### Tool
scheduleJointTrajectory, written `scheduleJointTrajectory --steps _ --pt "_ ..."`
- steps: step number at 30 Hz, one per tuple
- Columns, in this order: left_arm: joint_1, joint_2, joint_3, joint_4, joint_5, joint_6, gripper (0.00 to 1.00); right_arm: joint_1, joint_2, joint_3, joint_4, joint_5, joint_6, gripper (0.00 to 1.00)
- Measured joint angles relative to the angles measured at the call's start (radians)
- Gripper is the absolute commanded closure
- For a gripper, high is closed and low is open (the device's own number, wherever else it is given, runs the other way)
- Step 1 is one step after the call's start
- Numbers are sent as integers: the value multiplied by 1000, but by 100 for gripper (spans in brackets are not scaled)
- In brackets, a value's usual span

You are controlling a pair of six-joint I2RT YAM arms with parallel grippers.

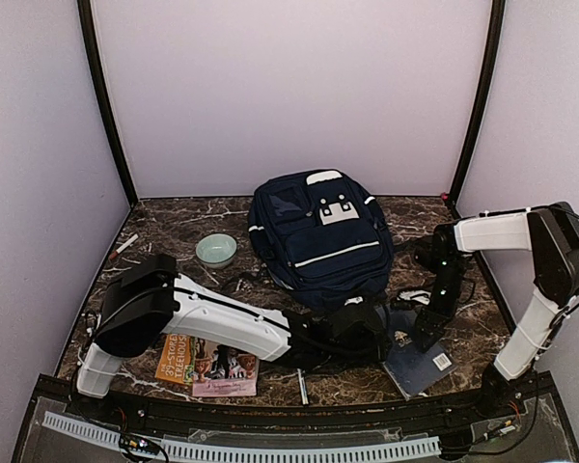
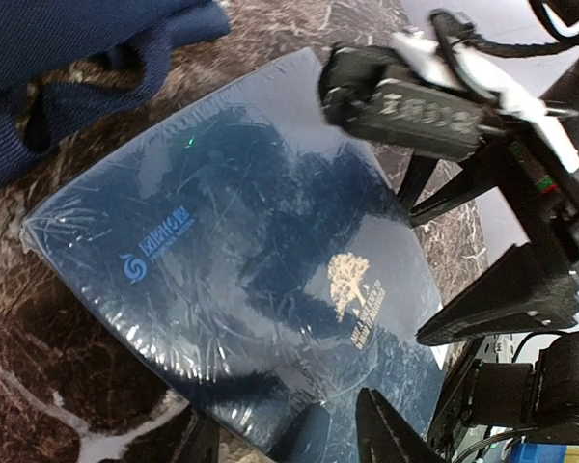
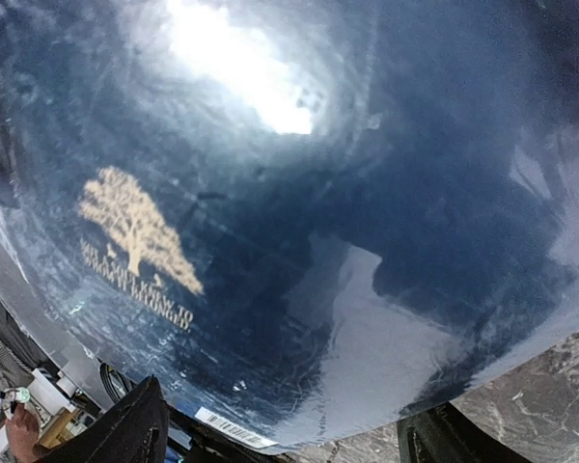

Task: Pack the student bag
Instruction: Grab the book at the center of the board.

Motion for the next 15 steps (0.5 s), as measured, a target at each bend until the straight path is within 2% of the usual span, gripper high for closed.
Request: scheduleJointTrajectory --steps 9,15 --pt "-31 0 114 -109 -54 90 50 -1 -14 3 -34 34 4 20" --pt "-23 0 143 -144 -106 147 50 -2 -14 62 -34 34 21 20"
